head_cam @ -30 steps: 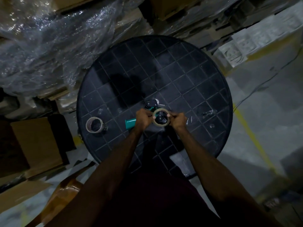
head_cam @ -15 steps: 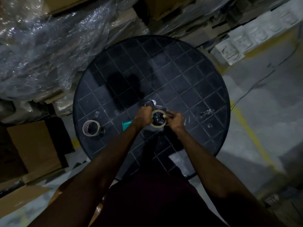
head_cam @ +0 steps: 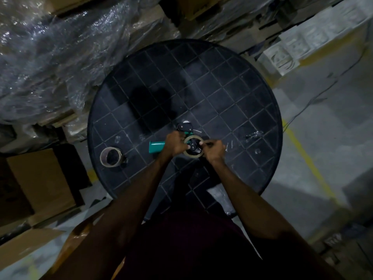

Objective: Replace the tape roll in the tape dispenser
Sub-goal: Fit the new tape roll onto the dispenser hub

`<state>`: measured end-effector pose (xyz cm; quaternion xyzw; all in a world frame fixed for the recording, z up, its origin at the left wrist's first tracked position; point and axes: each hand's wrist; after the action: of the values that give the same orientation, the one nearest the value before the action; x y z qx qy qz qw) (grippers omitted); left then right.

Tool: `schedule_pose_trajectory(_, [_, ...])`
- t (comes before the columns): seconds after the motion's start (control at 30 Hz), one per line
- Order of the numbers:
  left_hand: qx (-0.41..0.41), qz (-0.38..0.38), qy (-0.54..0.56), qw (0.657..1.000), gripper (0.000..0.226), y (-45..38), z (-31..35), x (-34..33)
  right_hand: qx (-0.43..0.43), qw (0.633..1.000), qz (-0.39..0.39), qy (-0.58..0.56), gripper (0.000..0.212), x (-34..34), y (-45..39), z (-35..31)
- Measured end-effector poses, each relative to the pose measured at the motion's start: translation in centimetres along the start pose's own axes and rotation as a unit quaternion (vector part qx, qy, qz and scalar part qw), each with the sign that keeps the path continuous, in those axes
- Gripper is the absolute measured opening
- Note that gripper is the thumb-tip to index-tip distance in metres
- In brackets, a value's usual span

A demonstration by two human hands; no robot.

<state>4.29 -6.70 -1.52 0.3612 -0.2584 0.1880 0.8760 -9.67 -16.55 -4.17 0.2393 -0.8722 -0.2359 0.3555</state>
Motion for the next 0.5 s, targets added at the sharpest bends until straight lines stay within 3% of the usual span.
schedule_pose_trajectory(0.17, [0.024, 0.047, -0.028, 0.998, 0.026, 0.3, -1.4, -1.7, -0.025, 0.999, -0.011, -0.02, 0.024, -0.5, -0.8, 1.0])
schedule_pose_trajectory(0.23, [0.022, 0.053, -0.026, 0.998, 0.027, 0.1, -1.2, -1.6, -0.051, 0.997, -0.028, -0.043, 0.017, -0.4, -0.7, 0.6])
schedule_pose_trajectory(0.3, [0.02, 0.048, -0.033, 0.998, 0.027, -0.3, -1.3, -1.5, -0.087, 0.99, -0.056, -0.092, 0.01, -0.3, -0.5, 0.4])
schedule_pose_trajectory(0.5, [-0.016, 0.027, -0.061, 0.998, 0.026, -1.4, -1.3, -1.3, -0.145, 0.967, -0.059, -0.201, 0.023, -0.8, 0.2, 1.2])
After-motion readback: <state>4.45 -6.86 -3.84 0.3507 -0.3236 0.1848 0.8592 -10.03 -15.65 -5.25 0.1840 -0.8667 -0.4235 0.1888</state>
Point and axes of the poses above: each hand's wrist, its own y-axis away from the middle knuckle, its own x-axis out of the back of the hand, z = x × y, and after that the axes turned 3 degrees about -x, right-handed
